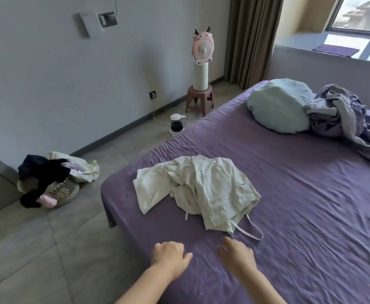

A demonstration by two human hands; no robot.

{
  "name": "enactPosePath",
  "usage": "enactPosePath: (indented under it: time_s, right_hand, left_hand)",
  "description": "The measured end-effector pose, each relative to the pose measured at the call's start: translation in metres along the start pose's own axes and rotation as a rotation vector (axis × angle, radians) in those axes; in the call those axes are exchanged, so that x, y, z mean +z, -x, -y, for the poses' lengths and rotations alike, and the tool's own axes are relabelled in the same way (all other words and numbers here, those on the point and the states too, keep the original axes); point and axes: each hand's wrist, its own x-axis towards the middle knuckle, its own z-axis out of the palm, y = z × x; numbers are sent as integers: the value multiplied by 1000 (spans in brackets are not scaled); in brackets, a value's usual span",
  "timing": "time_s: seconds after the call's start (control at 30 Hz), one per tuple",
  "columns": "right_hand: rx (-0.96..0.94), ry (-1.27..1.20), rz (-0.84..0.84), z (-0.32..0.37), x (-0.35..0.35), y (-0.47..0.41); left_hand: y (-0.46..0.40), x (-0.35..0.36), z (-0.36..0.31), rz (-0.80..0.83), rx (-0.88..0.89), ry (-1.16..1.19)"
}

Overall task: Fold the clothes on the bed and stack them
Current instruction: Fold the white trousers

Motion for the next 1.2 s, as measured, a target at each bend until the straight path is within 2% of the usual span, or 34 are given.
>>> enactPosePath:
  time_s: [0.27,0.47,0.53,0.7,0.83,0.9,1.03,1.2]
  right_hand:
    - [73,-61,-40,9,-18,-94]
    - [215,-152,-6,1,-13,-161]
    - [232,-196,-11,0,-8,-181]
    - [252,-279,-19,1,1,-214]
    - [232,-358,-10,-4,0,-222]
    - [208,-393,-32,-10,-7,-219]
    - [148,-463,-128,-23,-37,-205]
    - [35,-568,-221,-35,-82,-170]
  left_hand:
    - [-112,-42,4,12,93,1]
    - [-216,-49,-16,-169,247,94]
    - [-248,-50,-23,-210,310,26]
    - [-309,-44,-28,-134,481,-296]
    - [-333,-48,-25,-91,630,-362]
    - [-333,-61,-28,-63,661,-202]
    - [-313,-108,-44,-91,631,364]
    - [-260,-166,-75,-116,606,766]
